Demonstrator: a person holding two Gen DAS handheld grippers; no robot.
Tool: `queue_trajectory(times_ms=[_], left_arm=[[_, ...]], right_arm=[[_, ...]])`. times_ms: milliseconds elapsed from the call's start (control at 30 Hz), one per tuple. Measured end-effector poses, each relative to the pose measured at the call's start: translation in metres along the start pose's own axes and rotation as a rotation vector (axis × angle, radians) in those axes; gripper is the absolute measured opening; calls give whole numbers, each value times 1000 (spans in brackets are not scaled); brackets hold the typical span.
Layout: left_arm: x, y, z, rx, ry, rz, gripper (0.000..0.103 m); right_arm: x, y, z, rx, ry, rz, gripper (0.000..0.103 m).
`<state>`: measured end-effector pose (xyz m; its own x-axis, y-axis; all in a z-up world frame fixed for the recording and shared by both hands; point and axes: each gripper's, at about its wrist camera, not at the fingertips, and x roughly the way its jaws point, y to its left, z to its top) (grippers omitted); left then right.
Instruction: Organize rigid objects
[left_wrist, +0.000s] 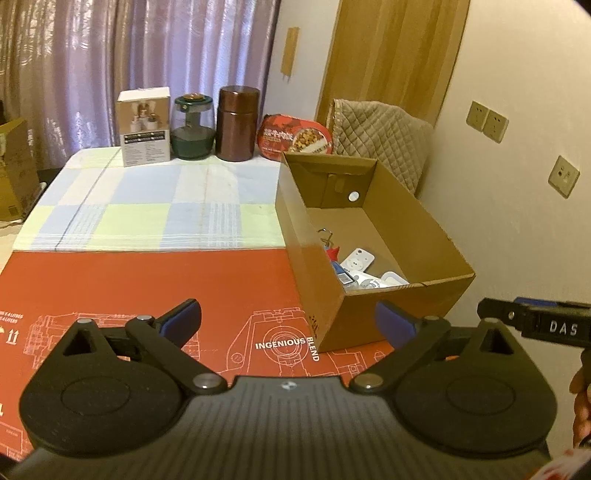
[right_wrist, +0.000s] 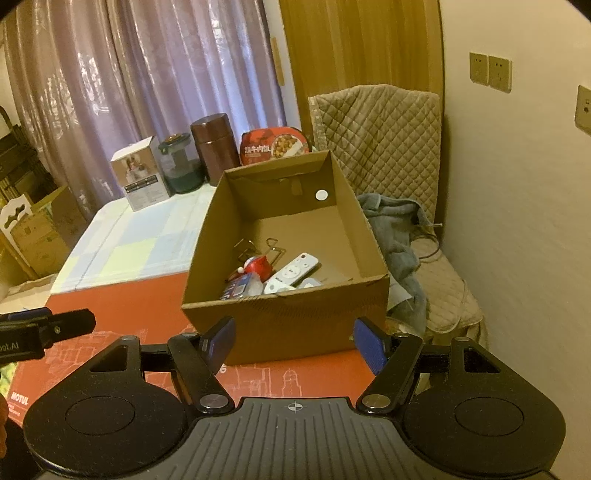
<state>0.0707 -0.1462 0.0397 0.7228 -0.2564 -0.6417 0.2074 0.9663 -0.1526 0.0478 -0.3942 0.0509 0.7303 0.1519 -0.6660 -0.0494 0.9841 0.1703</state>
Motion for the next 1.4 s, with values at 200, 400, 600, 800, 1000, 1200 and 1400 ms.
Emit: queue_trajectory(times_ms=[200, 400, 600, 800, 1000, 1200, 1400], left_arm=[[-13, -4, -5, 0, 9, 5, 99], [-18, -8, -14, -5, 31, 7, 100], [-21, -13, -21, -2, 37, 14, 100], [-23, -18, -27, 1, 48, 13, 100], [-24, -20, -30, 10, 55, 8, 100], [-25, -22, -36, 27, 56, 14, 100], [-22, -20, -41, 28, 67, 28, 100]], right_arm=[[-16, 8, -5, -7, -6, 4, 68], [-30, 17, -12, -43, -3, 3, 68], [-36, 18, -18, -48, 15, 7, 68], [-36, 17, -24, -42, 38, 5, 68], [-35, 15, -29, -47, 56, 1, 68], [-36, 16, -32, -53, 63, 5, 68], [-36, 20, -33, -59, 65, 15, 68]])
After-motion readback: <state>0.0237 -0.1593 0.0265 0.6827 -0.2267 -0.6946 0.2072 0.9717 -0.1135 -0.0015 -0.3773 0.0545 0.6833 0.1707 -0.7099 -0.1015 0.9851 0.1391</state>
